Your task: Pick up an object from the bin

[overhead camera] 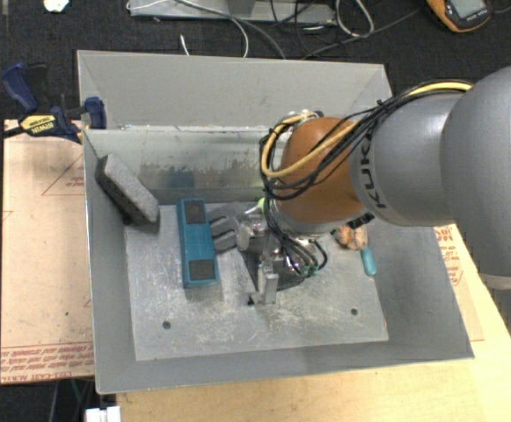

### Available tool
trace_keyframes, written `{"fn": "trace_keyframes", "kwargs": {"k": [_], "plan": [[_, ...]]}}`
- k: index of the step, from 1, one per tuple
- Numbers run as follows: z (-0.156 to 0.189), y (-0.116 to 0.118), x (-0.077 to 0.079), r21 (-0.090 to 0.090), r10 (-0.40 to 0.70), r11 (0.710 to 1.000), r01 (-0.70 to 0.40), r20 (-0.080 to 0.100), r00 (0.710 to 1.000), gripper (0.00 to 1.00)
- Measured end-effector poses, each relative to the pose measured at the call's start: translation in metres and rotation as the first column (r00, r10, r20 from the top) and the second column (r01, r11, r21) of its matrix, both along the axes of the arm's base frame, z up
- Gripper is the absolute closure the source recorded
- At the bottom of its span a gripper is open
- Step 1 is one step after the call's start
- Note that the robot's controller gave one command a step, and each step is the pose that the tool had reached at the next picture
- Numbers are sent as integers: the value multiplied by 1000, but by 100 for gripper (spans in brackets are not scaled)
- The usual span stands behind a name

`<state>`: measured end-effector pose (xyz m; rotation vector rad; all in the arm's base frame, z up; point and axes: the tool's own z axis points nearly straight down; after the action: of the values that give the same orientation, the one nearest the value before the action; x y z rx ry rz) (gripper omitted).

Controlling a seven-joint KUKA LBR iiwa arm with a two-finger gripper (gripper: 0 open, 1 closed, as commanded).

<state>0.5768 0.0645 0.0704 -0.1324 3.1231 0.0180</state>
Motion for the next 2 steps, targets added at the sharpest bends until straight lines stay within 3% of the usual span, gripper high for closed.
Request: {"fn": "trace_keyframes", "kwargs": {"k": [1, 2], "plan": [[13, -67, -14, -2, -22, 1000, 22, -2, 1000, 100], [13, -66, -14, -1, -22, 1000, 22, -2, 1000, 0]]}}
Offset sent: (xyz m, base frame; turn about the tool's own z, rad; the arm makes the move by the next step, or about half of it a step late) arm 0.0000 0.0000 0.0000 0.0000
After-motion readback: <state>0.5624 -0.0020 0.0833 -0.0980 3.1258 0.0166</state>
